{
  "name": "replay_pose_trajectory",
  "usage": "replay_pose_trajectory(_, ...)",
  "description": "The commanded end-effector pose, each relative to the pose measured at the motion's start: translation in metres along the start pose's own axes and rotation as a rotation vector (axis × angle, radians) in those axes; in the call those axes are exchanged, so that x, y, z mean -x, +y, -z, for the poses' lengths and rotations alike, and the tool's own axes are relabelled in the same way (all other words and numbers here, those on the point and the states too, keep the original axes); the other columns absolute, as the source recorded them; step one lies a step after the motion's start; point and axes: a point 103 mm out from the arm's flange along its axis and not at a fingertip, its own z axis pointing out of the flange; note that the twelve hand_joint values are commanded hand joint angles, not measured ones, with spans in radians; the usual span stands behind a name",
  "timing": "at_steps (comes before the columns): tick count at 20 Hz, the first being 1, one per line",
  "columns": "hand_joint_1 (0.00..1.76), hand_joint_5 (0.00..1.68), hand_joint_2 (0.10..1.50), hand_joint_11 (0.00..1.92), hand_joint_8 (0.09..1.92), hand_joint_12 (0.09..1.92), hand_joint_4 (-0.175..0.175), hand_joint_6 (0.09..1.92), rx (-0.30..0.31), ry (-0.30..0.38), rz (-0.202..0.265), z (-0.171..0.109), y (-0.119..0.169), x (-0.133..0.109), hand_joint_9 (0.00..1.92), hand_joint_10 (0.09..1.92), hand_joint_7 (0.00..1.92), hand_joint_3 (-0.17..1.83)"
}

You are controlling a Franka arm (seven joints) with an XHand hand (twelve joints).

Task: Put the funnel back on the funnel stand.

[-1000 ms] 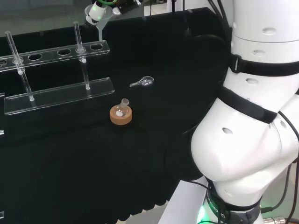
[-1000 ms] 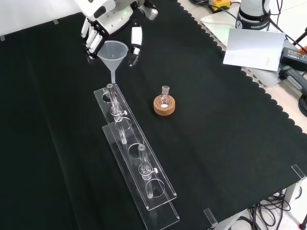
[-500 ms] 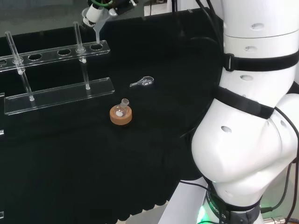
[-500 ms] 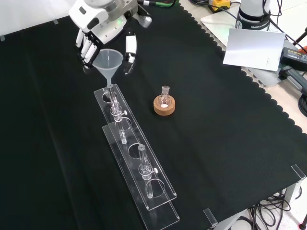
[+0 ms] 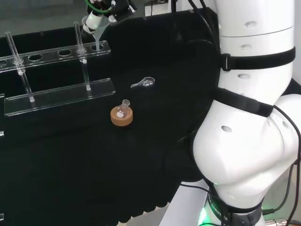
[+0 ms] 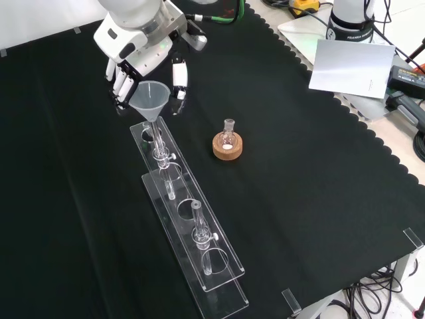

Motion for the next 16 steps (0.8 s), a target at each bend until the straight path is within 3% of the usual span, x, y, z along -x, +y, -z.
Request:
replay_pose_trajectory(1,0.68,0.62,0.82,0.74,0.68,1.17,-0.020,0.70,-0.016,0.003,0.009,-0.010,0.009,-0.004,1.02,0.37,0.60,0.45)
replay_pose_trajectory(12,0.68,0.60,0.81,0.71,0.68,1.19,-0.018,0.70,-0.051,0.003,0.023,-0.028,0.019,-0.011,0.99,0.37,0.59,0.46)
replay_pose_trajectory(16,0.65,0.44,0.76,0.61,0.69,1.25,-0.033,0.57,-0.072,0.015,0.028,-0.032,0.017,-0.008,0.84,0.42,0.48,0.47)
